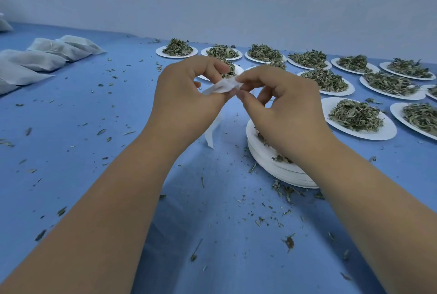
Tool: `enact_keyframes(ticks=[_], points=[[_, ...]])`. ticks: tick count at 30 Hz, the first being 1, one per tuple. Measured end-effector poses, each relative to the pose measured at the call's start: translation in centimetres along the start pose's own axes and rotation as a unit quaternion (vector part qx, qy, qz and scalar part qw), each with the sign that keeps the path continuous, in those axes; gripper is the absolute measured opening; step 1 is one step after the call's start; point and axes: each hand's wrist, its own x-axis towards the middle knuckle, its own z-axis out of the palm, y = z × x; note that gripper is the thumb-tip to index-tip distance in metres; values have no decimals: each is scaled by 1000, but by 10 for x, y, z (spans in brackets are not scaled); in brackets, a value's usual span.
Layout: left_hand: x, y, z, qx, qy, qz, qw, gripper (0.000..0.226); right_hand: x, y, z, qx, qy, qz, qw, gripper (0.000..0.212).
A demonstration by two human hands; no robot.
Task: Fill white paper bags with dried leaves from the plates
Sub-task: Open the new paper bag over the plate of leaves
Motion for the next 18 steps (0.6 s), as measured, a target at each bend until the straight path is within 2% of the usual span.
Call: enact_keyframes(ticks=[4,7,9,14,16,18], points=[[1,-5,-1,3,-17,26,999,23,0,-7,-2,-7,-18,-19,1000,18],[0,-11,-5,4,-117,13,993,66,1,-14,-4,73,-21,36,996,21],[-1,-13,-4,28,-162,-10,986,83,1,-18,-6,127,-37,61,989,25],[-2,-13,0,70,-145,-28,987,70,0,-17,-7,167,-76,69,981,15],[-2,-13,-2,88,-146,-24,985,62,2,-16,-9,144,-89,56,984,11],[-2,-13,-1,102,-141,0,985,47,3,-16,-13,99,-119,30,988,18]])
